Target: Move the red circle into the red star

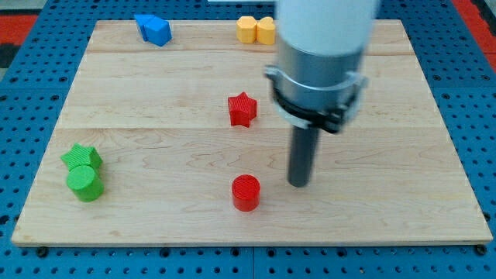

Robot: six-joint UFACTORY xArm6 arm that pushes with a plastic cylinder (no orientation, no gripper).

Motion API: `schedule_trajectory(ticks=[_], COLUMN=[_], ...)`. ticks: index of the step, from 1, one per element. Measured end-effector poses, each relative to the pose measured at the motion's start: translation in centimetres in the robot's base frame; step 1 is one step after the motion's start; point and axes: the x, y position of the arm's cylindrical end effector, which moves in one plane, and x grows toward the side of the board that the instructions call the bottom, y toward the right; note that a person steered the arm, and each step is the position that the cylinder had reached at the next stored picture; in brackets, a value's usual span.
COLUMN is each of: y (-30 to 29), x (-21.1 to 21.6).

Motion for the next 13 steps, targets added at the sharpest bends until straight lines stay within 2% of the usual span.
schedule_trajectory(ticks=[1,2,3,4,5,6,8,9,10,11,13], y=[0.2,-3.6,-7.0,-7.9,-8.9,-11.6,-12.7,-12.0,-12.6,-8.8,-11.0], x=[5.3,7.2,4.9,1.3,0.7,2.8,-4.2,-4.2,-1.3,-1.7,-5.3])
